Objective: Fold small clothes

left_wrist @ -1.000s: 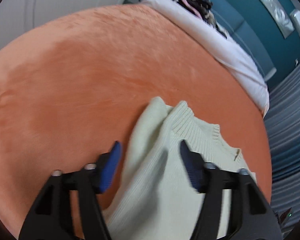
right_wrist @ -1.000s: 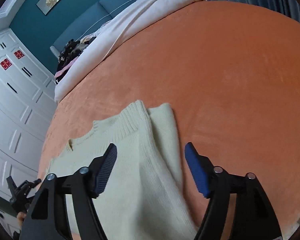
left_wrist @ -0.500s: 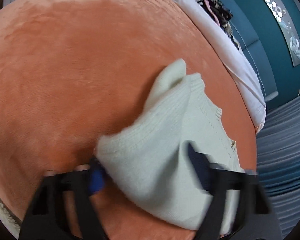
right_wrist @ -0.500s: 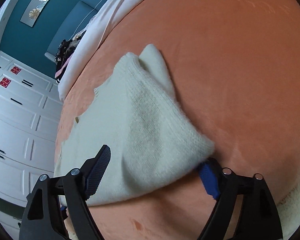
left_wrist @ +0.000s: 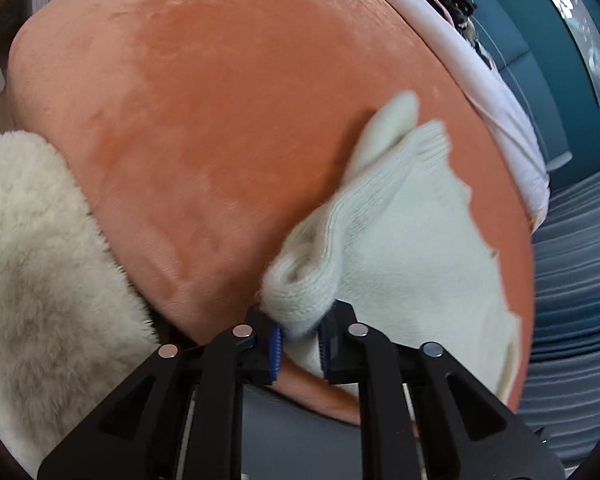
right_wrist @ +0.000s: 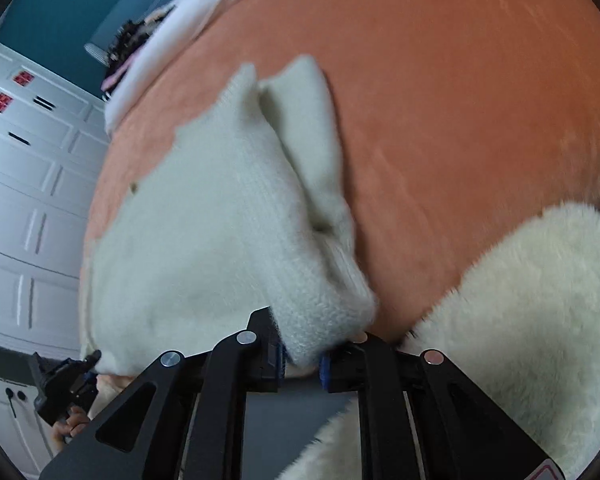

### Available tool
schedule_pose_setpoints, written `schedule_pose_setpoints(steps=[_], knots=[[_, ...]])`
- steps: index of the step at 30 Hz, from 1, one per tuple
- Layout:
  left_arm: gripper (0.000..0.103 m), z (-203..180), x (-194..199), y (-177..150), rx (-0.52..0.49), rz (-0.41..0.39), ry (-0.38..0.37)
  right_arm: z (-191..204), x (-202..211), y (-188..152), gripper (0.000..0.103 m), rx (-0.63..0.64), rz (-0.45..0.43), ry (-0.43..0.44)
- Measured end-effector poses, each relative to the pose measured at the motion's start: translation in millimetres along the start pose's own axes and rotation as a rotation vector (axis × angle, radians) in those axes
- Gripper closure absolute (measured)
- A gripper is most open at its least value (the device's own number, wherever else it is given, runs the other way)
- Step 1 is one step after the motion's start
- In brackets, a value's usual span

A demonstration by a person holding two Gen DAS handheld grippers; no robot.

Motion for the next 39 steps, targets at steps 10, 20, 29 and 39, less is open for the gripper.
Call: schedule_pose_setpoints(steps=[10, 20, 29, 39], knots=[[0.026, -72.5, 57.3, 41.3, -0.202, -0.241, -0.057, 27.3, 60.3, 65.2, 0.036, 0.193, -0.271, -0.131], [0.078, -114.0, -53.5, 71.7, -0.193, -0.103, -0.014, 34.3, -33.7, 131.8, 0.094, 0.074, -0.207, -0.011], [0.092, -115.2, -91.8, 85.7, -0.276, -0.108, 0.021, -1.8, -65.4, 145.1, 0.100, 0.063, -0.163, -0.011], [0.063, -130.9, -38.1, 56.1, -0.228, -0.229, -0.058, 148.9, -22.9, 101.7, 0.082, 0.383, -0.265, 0.115]])
Point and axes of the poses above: each gripper's, at about its wrist camera, not at the fingertips, and x roughly against the way its jaws point, z to its left, y to its top, the point moved 4 cm from there along -x, roughly the way its jaws point, and after that the axes turned 10 degrees about x, right-handed, at the moved point
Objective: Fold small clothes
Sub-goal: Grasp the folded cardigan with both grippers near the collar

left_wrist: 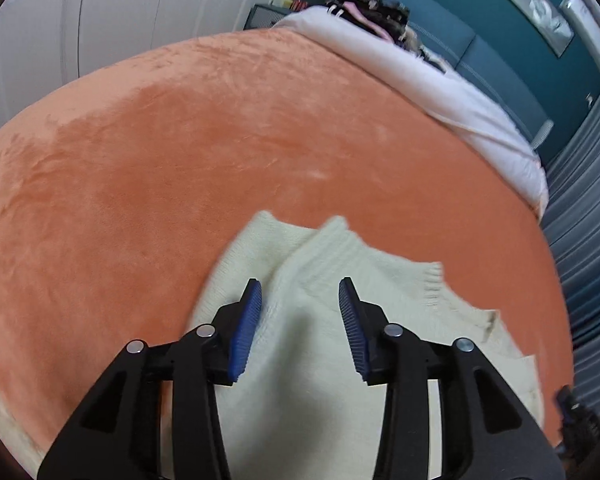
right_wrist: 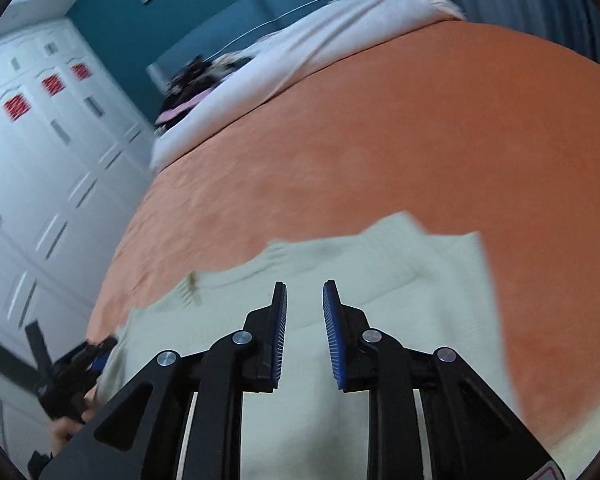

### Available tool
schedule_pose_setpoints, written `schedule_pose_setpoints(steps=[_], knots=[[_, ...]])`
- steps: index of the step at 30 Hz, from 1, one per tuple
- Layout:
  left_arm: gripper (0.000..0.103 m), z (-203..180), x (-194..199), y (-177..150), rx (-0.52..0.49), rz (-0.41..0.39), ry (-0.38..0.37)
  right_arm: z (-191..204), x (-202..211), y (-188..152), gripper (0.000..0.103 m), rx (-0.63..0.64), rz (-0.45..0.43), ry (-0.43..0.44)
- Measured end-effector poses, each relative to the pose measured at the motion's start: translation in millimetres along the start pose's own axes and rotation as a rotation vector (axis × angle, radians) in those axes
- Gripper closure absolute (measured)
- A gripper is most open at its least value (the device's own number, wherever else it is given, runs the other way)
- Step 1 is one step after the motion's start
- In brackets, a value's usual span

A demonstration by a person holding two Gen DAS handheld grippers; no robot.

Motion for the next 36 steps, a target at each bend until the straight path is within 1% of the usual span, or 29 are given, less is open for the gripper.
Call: schedule_pose_setpoints(steps=[1, 2, 3, 5, 6, 7, 8, 9, 10, 11, 12, 13, 14, 15, 16, 17, 18, 20, 21, 22, 24, 26, 28, 30, 31, 33, 34, 35, 36], knots=[[0.058, -6.4, 2.4, -6.2, -0.001, -0.006, -0.017, 31.3, -16.1, -8.0, 0.082, 0.061, 0.032, 0.060], [0.055, -12.8, 6.3, -12.2, -0.009, -0.009, -0.027, 53.6, -29.1, -16.6, 0.082, 0.103, 0.063, 0.101], [0.049, -18.4, 7.5, -19.0, -0.025, -0.010, -0.026, 72.9, -43.1, -26.6, 0.082, 0.144, 0.099, 0.133], [0.046, -24.4, 0.5, -30.1, -0.094, 0.004, 0.015, 94.5, -67.1, -44.5, 0.082, 0.203, 0.170, 0.146], [0.046, -22.4, -4.6, -32.4, -0.136, 0.003, 0.056, 92.8, -72.0, -47.6, 0.088, 0.212, 0.187, 0.131], [0.047, -16.9, -8.2, -32.5, -0.168, -0.008, 0.098, 83.5, -70.4, -48.8, 0.097, 0.202, 0.178, 0.118], [0.047, -9.7, -9.6, -30.2, -0.178, -0.024, 0.140, 62.1, -62.5, -45.6, 0.099, 0.160, 0.157, 0.110], [0.046, 1.1, -10.8, -26.4, -0.166, -0.032, 0.175, 39.1, -58.0, -41.2, 0.103, 0.103, 0.134, 0.125], [0.046, 17.6, -11.7, -21.3, -0.124, -0.027, 0.185, 9.6, -44.5, -39.8, 0.103, 0.046, 0.115, 0.061], [0.045, 33.6, -11.5, -15.4, -0.076, -0.030, 0.187, -25.5, -27.9, -42.0, 0.098, -0.009, 0.091, -0.086], [0.033, 52.5, -11.6, -9.8, -0.020, -0.029, 0.196, -63.8, -11.4, -44.0, 0.103, -0.076, 0.060, -0.140], [0.033, 64.3, -11.9, -6.2, 0.016, -0.032, 0.156, -96.0, -0.9, -48.0, 0.103, -0.156, 0.046, -0.135], [0.033, 69.1, -11.3, -5.4, 0.015, -0.045, 0.133, -130.6, 11.7, -54.6, 0.103, -0.245, 0.042, -0.157], [0.032, 66.5, -11.7, -7.1, -0.026, -0.056, 0.150, -149.0, 17.6, -56.8, 0.103, -0.285, 0.023, -0.142], [0.030, 59.7, -12.6, -11.2, -0.083, -0.073, 0.198, -162.1, 25.2, -58.5, 0.103, -0.296, 0.026, -0.209], [0.029, 54.9, -13.4, -14.7, -0.114, -0.091, 0.230, -165.7, 27.4, -57.7, 0.103, -0.307, 0.021, -0.192], [0.027, 52.7, -14.2, -16.1, -0.123, -0.103, 0.254, -163.7, 27.0, -55.2, 0.103, -0.312, 0.027, -0.195], [0.024, 55.6, -14.5, -13.7, -0.096, -0.097, 0.259, -151.2, 31.2, -49.2, 0.103, -0.280, 0.014, -0.230], [0.023, 57.2, -14.5, -12.6, -0.084, -0.089, 0.253, -140.4, 28.1, -42.8, 0.096, -0.265, 0.000, -0.242], [0.022, 58.5, -14.4, -11.4, -0.085, -0.082, 0.250, -136.0, 29.6, -41.1, 0.094, -0.260, -0.017, -0.256], [0.020, 60.4, -17.0, -7.3, -0.109, -0.082, 0.257, -128.2, 23.3, -39.3, 0.079, -0.280, -0.033, -0.260], [0.018, 60.8, -17.4, -8.0, -0.104, -0.085, 0.258, -127.3, 17.7, -33.5, 0.078, -0.278, -0.024, -0.272], [0.015, 62.1, -18.1, -7.7, -0.098, -0.090, 0.259, -123.4, 11.6, -20.9, 0.070, -0.245, -0.024, -0.291], [0.015, 60.9, -18.2, -9.7, -0.103, -0.096, 0.262, -123.0, 8.7, -17.2, 0.046, -0.216, -0.022, -0.320], [0.014, 61.5, -18.8, -9.4, -0.104, -0.098, 0.262, -123.5, 3.5, -13.3, 0.041, -0.202, -0.014, -0.342], [0.014, 61.3, -20.5, -9.4, -0.103, -0.098, 0.260, -128.7, -19.7, -12.6, 0.039, -0.177, 0.064, -0.346], [0.013, 61.6, -21.3, -8.8, -0.101, -0.096, 0.259, -127.7, -31.2, -13.6, 0.042, -0.161, 0.102, -0.346], [0.013, 61.9, -21.6, -8.4, -0.100, -0.095, 0.258, -125.2, -31.2, -12.7, 0.056, -0.128, 0.098, -0.344], [0.012, 61.9, -21.4, -8.5, -0.100, -0.095, 0.258, -123.6, -27.0, -10.3, 0.085, -0.106, 0.082, -0.348]])
Point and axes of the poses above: each gripper's, at about its wrist camera, not at the fingertips, and x roughly against the way its jaws point, z to its left, y to its top, the point moved 4 cm from there along -x, roughly the way its jaws point, and after that the axes turned 10 degrees about x, right-handed, at the moved point
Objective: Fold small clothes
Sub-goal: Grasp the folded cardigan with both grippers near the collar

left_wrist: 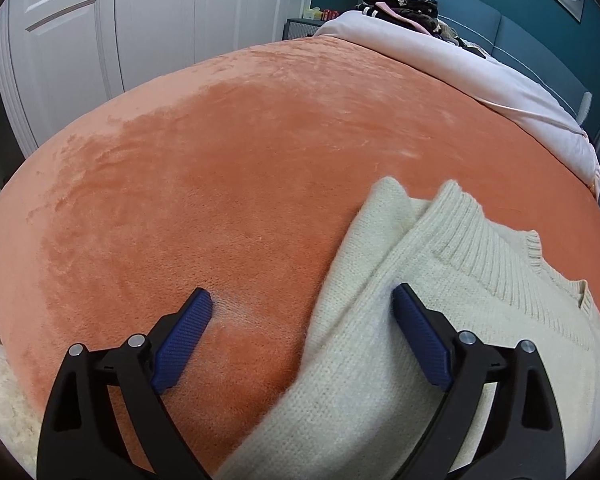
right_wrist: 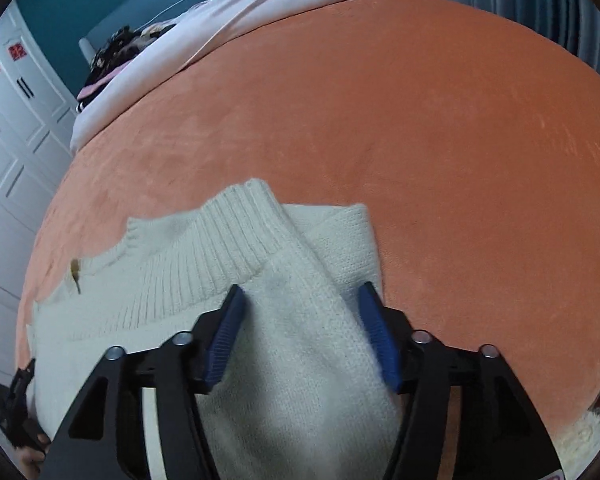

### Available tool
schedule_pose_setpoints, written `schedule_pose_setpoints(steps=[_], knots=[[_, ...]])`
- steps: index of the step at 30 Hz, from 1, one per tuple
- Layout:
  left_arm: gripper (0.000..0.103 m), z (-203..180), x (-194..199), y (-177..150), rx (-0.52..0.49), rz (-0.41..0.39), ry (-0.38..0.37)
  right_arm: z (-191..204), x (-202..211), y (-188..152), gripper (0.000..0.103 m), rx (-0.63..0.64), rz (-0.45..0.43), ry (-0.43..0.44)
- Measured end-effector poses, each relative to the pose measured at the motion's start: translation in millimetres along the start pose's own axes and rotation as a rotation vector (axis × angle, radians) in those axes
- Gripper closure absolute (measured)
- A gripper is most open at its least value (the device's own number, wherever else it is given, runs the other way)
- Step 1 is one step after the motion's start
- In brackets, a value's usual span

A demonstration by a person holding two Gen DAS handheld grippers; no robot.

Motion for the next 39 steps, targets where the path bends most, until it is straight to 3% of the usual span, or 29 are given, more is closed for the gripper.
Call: schedule_pose_setpoints(steps=[3, 5, 7, 10, 14, 18, 20, 21, 22, 23, 24, 25, 26, 28, 31, 34, 36, 37, 38, 39], knots=[[0.010, 0.3, -1.1, 0.1, -0.002, -0.005, -0.001, -24.8, 7.3, -2.6, 0.094, -0.112, -0.048, 0.079], [0.009, -0.8, -2.6, -0.9, -0.009, -0.014, 0.003, -34.2, -13.9, -15.9, 0.095, -0.125, 0.010, 0.096], [0.008, -1.4, -2.8, -0.1, -0.010, -0.009, 0.011, -31.1, -9.0, -12.8, 0.094, -0.102, 0.003, 0.091], [0.010, -1.6, 12.9, 6.7, 0.022, 0.017, 0.006, -22.7, 7.8, -1.8, 0.080, -0.101, -0.004, 0.080], [0.009, -15.5, 47.6, 24.0, 0.087, -0.015, -0.160, -8.0, 22.9, 21.7, 0.051, -0.046, -0.069, 0.094], [0.006, -54.8, 20.9, 38.8, 0.056, 0.113, -0.227, -1.6, -3.8, 40.1, 0.040, -0.034, -0.024, 0.087], [0.007, -68.9, -10.4, 37.3, 0.030, 0.186, -0.193, -1.0, -28.3, 40.1, 0.040, -0.028, 0.048, 0.054], [0.013, -73.2, -23.1, 35.8, 0.014, 0.198, -0.166, 1.6, -36.5, 38.7, 0.044, -0.017, 0.075, 0.050], [0.030, -76.9, -33.1, 34.2, -0.006, 0.204, -0.138, 5.5, -36.6, 38.9, 0.057, 0.004, 0.067, 0.073], [0.037, -79.7, -36.5, 34.8, -0.029, 0.193, -0.105, 12.1, -31.0, 42.5, 0.094, 0.031, 0.053, 0.105], [0.052, -82.9, -34.9, 37.3, -0.046, 0.174, -0.113, 15.1, -19.9, 47.8, 0.092, 0.036, 0.011, 0.118], [0.076, -87.1, -32.6, 40.5, -0.064, 0.162, -0.140, 15.9, -6.2, 54.2, 0.092, 0.026, -0.046, 0.151], [0.081, -89.4, -33.0, 43.4, -0.081, 0.160, -0.149, 12.9, 5.7, 60.4, 0.093, 0.004, -0.093, 0.170], [0.082, -88.4, -40.7, 47.2, -0.090, 0.145, -0.118, 0.4, 6.1, 63.1, 0.093, -0.041, -0.125, 0.167], [0.080, -81.9, -62.3, 45.4, -0.063, 0.155, -0.080, -21.2, -57.7, 33.0, 0.094, -0.072, 0.081, 0.089], [0.080, -81.7, -70.1, 49.6, -0.060, 0.144, -0.071, -23.4, -39.8, 37.6, 0.093, -0.127, 0.026, 0.105], [0.080, -80.1, -70.2, 51.6, -0.054, 0.139, -0.086, -17.3, -21.2, 37.6, 0.080, -0.114, -0.007, 0.044], [0.079, -77.7, -66.7, 52.9, -0.039, 0.133, -0.101, -11.6, -10.3, 36.7, 0.079, -0.096, -0.033, 0.029], [0.078, -74.1, -59.8, 54.4, -0.017, 0.119, -0.112, -4.7, 4.9, 35.4, 0.079, -0.081, -0.069, 0.052], [0.070, -69.8, -50.5, 55.0, 0.005, 0.101, -0.109, 2.9, 17.0, 31.3, 0.079, -0.077, -0.089, 0.088]])
Point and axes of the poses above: each gripper's, at about its wrist camera, not at the fingertips, and x roughly against the way its jaws point, z to its left, y to its top, the point moved 4 cm from there along -x, roughly the way its jaws point, and after that the axes turned 10 degrees about x, right-handed, at the moved point
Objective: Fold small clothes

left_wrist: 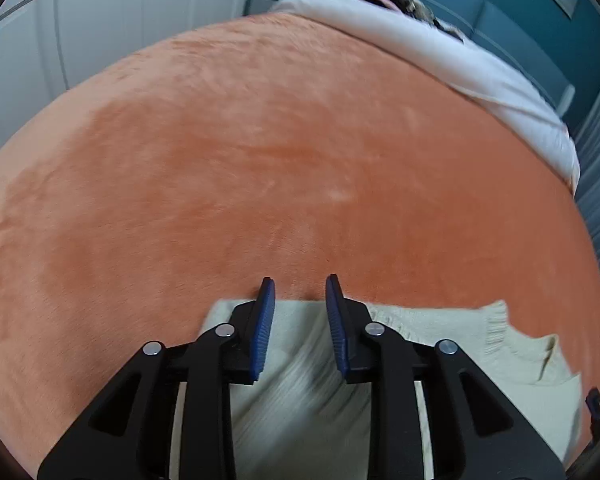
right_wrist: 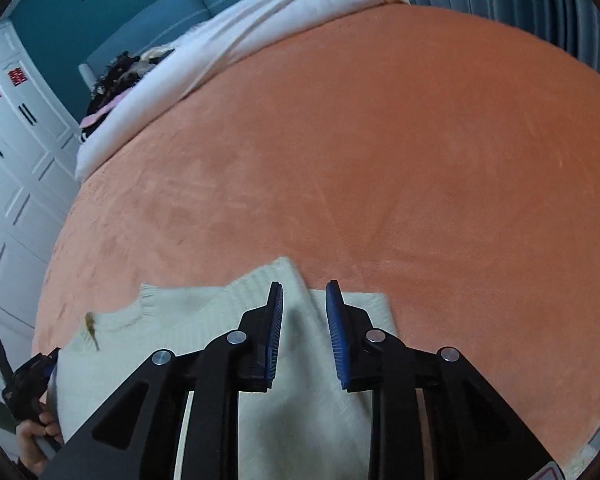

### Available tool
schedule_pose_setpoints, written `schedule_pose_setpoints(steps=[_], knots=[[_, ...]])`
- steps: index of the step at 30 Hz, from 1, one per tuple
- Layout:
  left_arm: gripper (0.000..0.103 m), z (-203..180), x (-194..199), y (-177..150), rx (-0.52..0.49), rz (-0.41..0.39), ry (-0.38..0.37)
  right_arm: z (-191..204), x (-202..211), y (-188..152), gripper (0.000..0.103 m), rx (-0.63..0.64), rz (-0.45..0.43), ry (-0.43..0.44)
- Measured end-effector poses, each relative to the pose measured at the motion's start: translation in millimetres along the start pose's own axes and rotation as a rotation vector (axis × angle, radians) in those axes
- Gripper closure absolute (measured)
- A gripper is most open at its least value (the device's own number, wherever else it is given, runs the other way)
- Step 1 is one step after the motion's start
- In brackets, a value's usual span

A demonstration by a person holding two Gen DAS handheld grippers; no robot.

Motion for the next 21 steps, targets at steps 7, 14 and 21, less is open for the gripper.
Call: schedule_pose_setpoints(steps=[7, 14, 21], knots=[[0.040, 27.2, 91.1, -45.5, 0.050, -0.095, -0.067, 50.4, -4.4, -68.8, 0.079, 0.143, 0.135, 0.087], [0.040, 68.3, 129.3, -90.4, 0.107, -0.060, -0.062, 74.6, 23.2, -59.2, 0.076, 0.099, 0.107, 0.144], [0.040, 105.1, 136.1, -114.8, 0.174, -0.007, -0.046, 158.1, 24.9, -83.5, 0.076, 0.277, 0.142, 0.229]])
Point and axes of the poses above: each gripper's, at about its wrist camera, not at the fingertips, and x roughly against the way its jaws point, z to its left, y to its top, the point moved 4 cm from there along -x, roughly the way its jaws point, and after that the axes turned 10 degrees about x, right-handed, at the moved point
